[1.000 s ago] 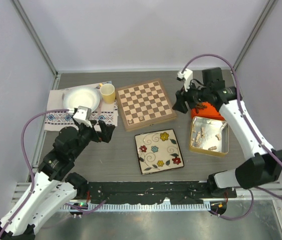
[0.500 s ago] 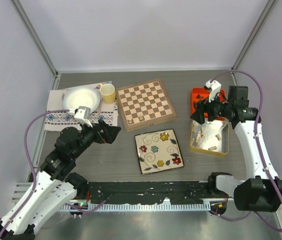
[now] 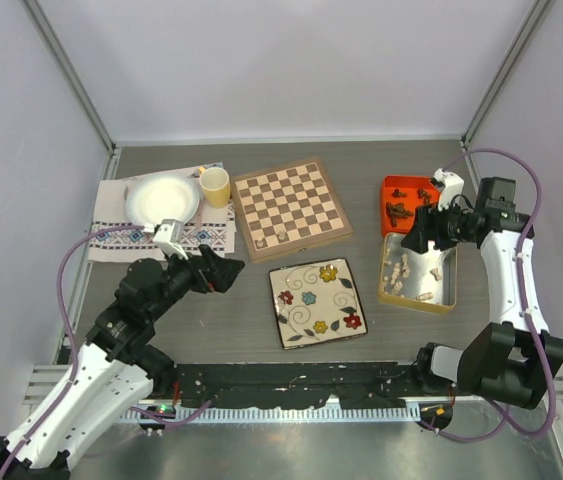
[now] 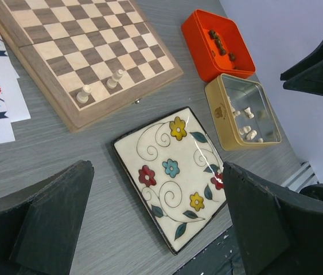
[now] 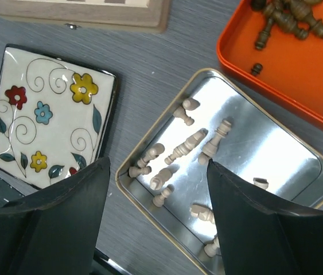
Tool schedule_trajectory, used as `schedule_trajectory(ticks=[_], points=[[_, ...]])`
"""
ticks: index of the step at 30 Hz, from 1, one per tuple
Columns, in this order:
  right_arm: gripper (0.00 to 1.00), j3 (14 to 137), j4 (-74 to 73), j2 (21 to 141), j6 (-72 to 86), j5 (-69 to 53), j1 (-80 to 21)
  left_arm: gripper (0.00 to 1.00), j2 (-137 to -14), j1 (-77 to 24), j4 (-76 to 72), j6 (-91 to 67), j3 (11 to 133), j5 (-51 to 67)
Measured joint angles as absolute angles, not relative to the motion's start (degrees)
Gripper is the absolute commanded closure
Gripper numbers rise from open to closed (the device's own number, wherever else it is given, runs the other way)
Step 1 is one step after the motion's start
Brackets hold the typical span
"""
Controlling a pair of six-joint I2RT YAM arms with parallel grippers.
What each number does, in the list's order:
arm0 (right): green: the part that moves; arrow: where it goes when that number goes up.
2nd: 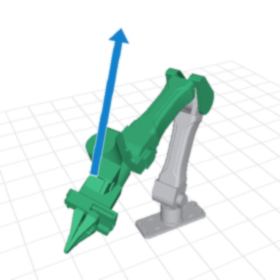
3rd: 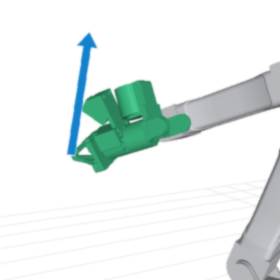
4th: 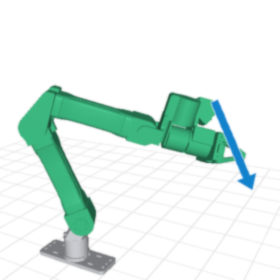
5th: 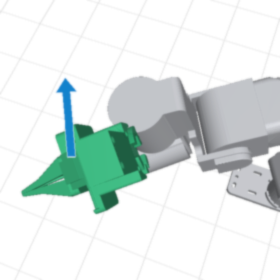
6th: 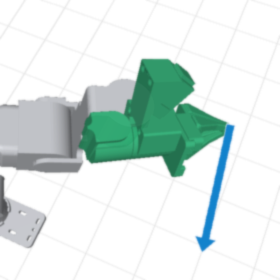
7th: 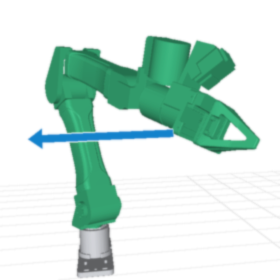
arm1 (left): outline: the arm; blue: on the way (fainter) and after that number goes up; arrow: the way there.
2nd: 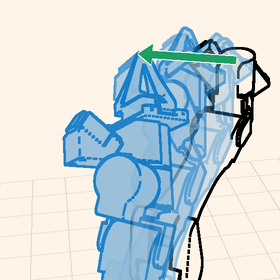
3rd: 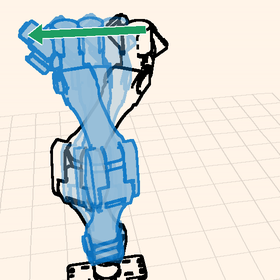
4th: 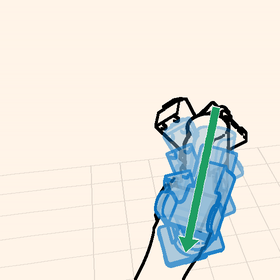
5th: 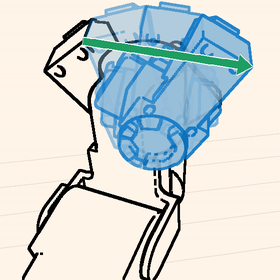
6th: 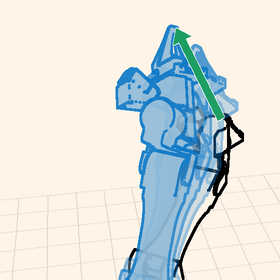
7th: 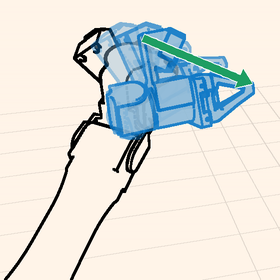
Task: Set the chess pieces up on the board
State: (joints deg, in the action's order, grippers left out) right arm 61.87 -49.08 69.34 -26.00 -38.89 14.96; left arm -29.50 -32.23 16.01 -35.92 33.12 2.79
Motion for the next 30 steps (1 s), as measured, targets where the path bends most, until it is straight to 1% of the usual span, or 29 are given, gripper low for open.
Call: schedule_trajectory(ticks=[5, 6, 11, 14, 20, 30], points=[[0.34, 61.8, -52.0, 71.8, -29.3, -38.5, 19.4, 0.0, -29.6, -32.2, 15.6, -36.1, 31.3, 3.7], [0.38, 61.7, -52.3, 72.2, -30.0, -38.1, 19.9, 0.0, -29.8, -32.2, 15.6, -36.1, 31.2, 3.8], [0.47, 59.8, -52.4, 74.4, -32.2, -37.0, 20.4, 0.01, -31.8, -32.2, 13.7, -36.0, 31.1, 4.8], [0.5, 58.6, -53.0, 76.4, -34.3, -36.9, 20.4, 0.0, -33.4, -32.2, 12.5, -36.0, 31.1, 5.4], [0.52, 56.3, -55.0, 78.4, -38.7, -35.9, 18.2, 0.0, -36.4, -32.2, 10.3, -36.0, 30.9, 6.7], [0.53, 52.0, -52.1, 77.1, -36.9, -28.1, 5.8, 0.0, -38.6, -32.2, 8.6, -36.1, 30.8, 7.6]])
